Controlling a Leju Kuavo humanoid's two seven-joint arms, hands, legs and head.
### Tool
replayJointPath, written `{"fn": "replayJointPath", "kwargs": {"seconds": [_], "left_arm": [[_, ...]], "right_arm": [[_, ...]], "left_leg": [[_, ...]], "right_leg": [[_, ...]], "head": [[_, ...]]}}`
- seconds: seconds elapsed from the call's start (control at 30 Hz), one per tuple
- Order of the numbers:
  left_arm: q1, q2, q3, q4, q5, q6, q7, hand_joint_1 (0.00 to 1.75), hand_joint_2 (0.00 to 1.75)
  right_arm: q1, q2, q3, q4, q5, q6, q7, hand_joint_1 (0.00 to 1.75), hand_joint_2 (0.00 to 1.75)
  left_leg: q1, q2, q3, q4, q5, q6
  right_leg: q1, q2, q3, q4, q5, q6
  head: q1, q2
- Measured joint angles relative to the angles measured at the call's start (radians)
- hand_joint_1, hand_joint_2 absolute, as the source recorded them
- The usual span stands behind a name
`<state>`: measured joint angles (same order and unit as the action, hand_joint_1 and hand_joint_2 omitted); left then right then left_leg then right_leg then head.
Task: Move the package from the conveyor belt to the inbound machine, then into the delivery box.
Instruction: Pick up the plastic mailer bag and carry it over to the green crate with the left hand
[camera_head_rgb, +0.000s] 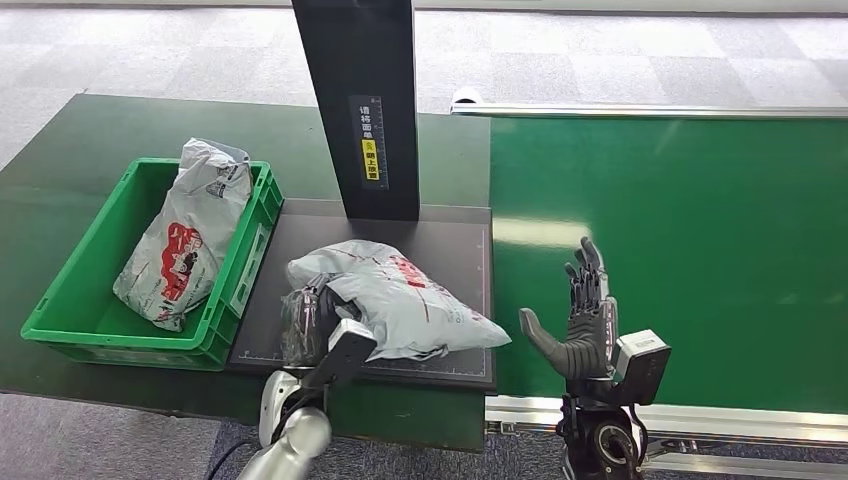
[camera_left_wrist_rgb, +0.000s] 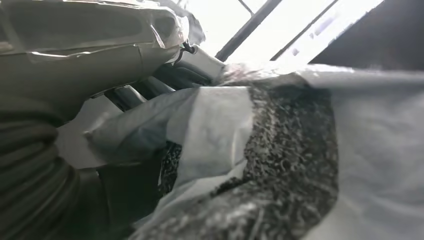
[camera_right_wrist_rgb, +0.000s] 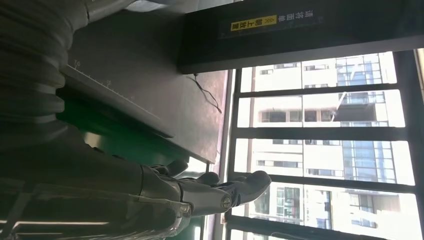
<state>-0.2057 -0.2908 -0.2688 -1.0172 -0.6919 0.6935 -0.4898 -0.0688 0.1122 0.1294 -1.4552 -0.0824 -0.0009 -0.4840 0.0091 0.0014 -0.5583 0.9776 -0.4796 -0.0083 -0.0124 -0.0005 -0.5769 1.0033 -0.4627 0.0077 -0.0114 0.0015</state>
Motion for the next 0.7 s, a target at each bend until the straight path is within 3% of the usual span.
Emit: {"fn": "replayJointPath", "kwargs": {"seconds": [0.2,0.37,0.5,0.7], "left_arm": [[0.036,-0.007,0.098,-0.236,0.083,0.001,-0.107,1.75,1.75],[0.021,-0.013,0.192,-0.421,0.110,0.002,-0.111,1.75,1.75],[-0.041,-0.007,0.278,-0.519,0.097,0.002,-0.092,1.75,1.75],[-0.176,0.030,0.427,-0.528,-0.144,0.002,-0.002,1.75,1.75]], "right_arm": [[0.005,0.001,-0.001,0.006,0.003,-0.024,-0.012,0.00,1.75],[0.011,0.009,-0.005,0.006,0.015,-0.036,-0.014,0.00,1.75],[0.014,0.019,-0.011,0.003,0.030,-0.042,-0.006,0.00,1.75],[0.015,0.030,-0.017,-0.006,0.038,-0.030,0.005,0.00,1.75]], "left_leg": [[0.000,0.000,0.000,0.000,0.000,0.000],[0.000,0.000,0.000,0.000,0.000,0.000],[0.001,0.000,0.000,0.000,0.001,0.000],[0.000,0.001,0.000,0.000,0.001,0.000]], "right_leg": [[0.000,0.000,0.000,0.000,0.000,0.000],[0.000,0.000,-0.001,0.000,0.000,0.000],[0.001,0.000,0.000,0.000,0.000,0.000],[0.001,0.000,0.000,0.000,0.000,0.000]], "head": [[0.000,0.000],[0.000,0.000],[0.000,0.000],[0.000,0.000]]}}
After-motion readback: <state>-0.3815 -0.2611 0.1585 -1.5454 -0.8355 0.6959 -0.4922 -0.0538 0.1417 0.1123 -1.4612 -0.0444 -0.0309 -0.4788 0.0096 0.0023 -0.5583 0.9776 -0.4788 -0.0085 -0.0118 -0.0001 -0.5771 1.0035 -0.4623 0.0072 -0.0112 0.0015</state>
